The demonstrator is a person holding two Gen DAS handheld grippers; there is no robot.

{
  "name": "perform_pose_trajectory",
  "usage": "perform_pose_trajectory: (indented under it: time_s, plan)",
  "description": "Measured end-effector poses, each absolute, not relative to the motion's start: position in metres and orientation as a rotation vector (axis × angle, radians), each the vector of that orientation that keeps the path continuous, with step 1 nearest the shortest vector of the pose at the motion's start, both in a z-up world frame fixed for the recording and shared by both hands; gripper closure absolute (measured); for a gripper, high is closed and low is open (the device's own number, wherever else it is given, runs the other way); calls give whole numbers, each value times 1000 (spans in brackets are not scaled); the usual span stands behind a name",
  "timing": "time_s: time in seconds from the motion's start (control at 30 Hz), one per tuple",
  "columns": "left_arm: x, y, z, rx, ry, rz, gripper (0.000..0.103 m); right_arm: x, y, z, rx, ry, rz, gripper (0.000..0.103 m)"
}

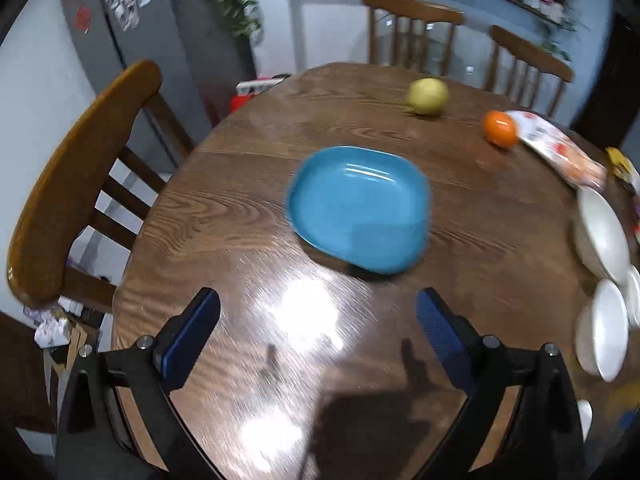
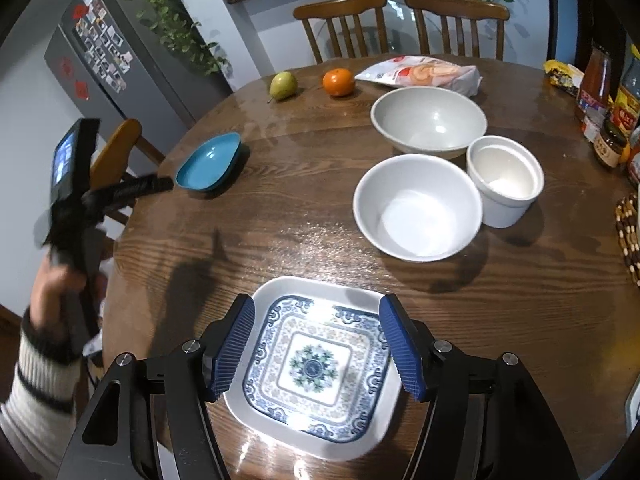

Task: Organize plates and bowls
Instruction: 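Move the left tool to the teal-blue dish and grasp its rim, then lift the teal-blue dish with the left tool toward the right tool's plates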

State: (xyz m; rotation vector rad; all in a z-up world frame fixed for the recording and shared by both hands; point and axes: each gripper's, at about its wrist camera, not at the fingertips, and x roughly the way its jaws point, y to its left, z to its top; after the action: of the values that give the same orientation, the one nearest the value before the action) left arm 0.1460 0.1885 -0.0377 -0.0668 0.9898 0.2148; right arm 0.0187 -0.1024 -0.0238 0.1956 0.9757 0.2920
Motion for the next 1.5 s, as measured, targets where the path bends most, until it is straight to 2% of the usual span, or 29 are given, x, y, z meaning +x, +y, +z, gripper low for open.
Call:
perform_pose_trajectory:
  time_s: [0.07,0.17,0.23,0.3,0.47,0.53,0.6,0.87,1.17,1.5]
  plan:
    - [164,203,-46,-94,1010,229,9,22,-99,-25,195,979,285,37]
    - [191,218,-61,-96,1038,262,20,25,-96,-27,198,987,271,37]
    - [202,225,-70,-105,1060,278,37,28,-94,-28,197,994,259,37]
    - [212,234,-79,-123,1082,284,47,30,-92,-30,195,1002,251,37]
    - [226,242,-93,-136,1112,267,60,36,-88,-33,184,1021,238,37]
    - [228,239,-92,-118,1112,242,79,38,-87,-34,181,1026,234,37]
    - [228,229,-90,-69,1121,201,88,40,-86,-34,179,1029,231,37]
    - [200,186,-88,19,1167,-7,88,49,-80,-39,180,1043,252,37]
    - [127,126,-88,100,1202,-224,88,55,-71,-43,169,1043,291,37]
    - [100,132,-88,63,1210,-233,85,92,-42,-59,122,1074,341,37]
